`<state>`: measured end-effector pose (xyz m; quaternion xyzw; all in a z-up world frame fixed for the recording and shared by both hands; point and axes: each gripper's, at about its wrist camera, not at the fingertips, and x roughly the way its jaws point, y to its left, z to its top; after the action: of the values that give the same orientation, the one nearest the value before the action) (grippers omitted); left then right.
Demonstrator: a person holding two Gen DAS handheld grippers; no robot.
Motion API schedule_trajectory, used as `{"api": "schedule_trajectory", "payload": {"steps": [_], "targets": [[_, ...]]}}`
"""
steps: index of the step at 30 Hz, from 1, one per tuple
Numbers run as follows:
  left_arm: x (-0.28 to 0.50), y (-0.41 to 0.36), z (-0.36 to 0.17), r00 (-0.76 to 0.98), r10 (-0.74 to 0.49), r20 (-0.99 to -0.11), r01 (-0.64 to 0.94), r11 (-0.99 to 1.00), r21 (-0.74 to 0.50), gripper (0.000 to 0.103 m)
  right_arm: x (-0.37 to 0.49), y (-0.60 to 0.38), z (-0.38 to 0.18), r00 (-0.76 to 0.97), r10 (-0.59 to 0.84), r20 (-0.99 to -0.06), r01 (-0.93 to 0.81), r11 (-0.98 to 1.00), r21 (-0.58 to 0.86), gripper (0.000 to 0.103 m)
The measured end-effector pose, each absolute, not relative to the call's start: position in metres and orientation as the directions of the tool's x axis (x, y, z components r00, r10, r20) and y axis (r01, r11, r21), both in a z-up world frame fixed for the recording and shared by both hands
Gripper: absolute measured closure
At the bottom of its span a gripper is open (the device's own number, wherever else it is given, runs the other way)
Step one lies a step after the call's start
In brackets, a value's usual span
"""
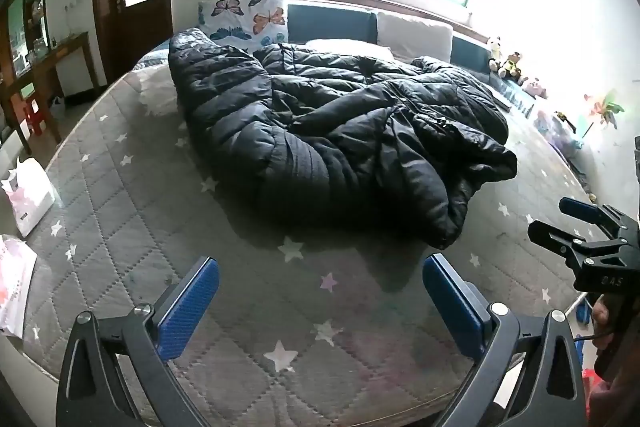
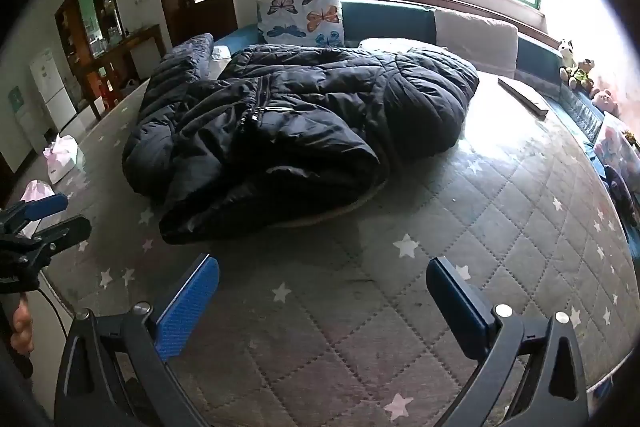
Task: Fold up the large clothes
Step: 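Move both grippers toward the black puffer jacket on the mattress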
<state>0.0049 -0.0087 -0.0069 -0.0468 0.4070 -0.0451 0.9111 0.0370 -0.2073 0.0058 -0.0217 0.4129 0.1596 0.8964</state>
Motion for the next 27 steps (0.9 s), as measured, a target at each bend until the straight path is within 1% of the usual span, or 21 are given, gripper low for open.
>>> {"api": "schedule_trajectory", "payload": {"steps": [27], "targets": [[0.0131,-0.0073,-0.015,0.643,-0.123,-0.756,0.037,0.991,-0.129,0.0,0.0361,-0.201,0.0035,0.6,0.266,-0.754,-0.31,0.947,0.086,0.0]]}}
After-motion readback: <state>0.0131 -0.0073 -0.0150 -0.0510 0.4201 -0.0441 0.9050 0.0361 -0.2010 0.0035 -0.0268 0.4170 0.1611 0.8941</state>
